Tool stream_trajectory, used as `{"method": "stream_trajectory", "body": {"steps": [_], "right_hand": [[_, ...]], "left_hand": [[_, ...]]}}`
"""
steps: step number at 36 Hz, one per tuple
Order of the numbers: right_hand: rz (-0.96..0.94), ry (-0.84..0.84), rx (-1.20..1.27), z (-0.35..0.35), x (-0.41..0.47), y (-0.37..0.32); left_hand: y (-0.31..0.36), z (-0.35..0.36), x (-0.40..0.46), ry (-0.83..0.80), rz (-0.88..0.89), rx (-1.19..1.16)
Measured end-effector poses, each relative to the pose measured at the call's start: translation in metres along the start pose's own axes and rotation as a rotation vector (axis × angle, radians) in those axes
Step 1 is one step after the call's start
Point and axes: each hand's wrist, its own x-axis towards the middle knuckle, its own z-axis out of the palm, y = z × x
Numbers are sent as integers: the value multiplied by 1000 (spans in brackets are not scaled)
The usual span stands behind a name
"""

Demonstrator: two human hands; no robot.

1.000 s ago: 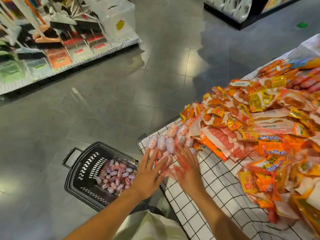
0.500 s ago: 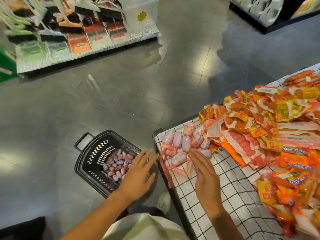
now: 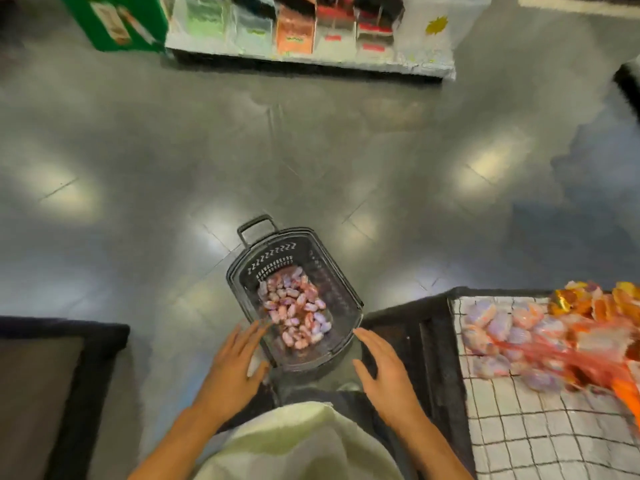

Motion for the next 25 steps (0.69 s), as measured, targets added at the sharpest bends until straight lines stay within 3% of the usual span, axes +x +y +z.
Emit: {"method": "stream_trajectory", "body": {"steps": [8,11,16,20,25], "right_hand": [[125,-273,-119,41,49,-22],[145,-334,-146,50,72,-14],[172,-384,-213,55,110,14],[180,-489,-291,83,168,74],[230,-570,-326,131,237,151]], "left_hand": [[-80,-2,-18,-71,-169,-18],[-88,2,-5,-134,-163,-16],[-70,20,32,-78,-180,-6],[-84,89,94,-140,-336,-125],[-111,186,171,-207,-353,-175]]}}
